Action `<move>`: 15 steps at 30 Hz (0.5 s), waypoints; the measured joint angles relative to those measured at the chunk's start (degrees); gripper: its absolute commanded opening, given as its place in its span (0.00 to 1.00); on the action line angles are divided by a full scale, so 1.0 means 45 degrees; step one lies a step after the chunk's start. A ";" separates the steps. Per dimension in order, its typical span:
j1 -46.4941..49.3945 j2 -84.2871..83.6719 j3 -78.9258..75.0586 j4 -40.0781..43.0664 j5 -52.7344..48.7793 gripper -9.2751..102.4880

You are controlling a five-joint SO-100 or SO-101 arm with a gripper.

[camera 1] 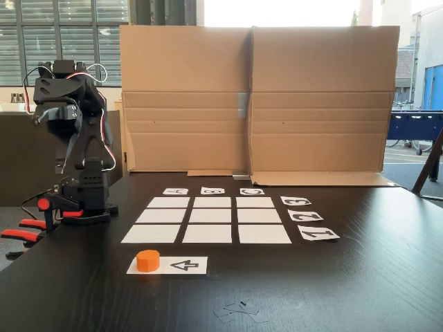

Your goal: Pick up the round, orange token and place it in the grid on square B1.

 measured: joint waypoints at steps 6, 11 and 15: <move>-0.0820 -0.1484 -0.0059 0.0117 -0.0020 0.61; -0.1406 -0.2656 -0.0059 0.0137 -0.0020 0.61; -0.1816 -0.3555 -0.0410 0.0137 -0.0020 0.61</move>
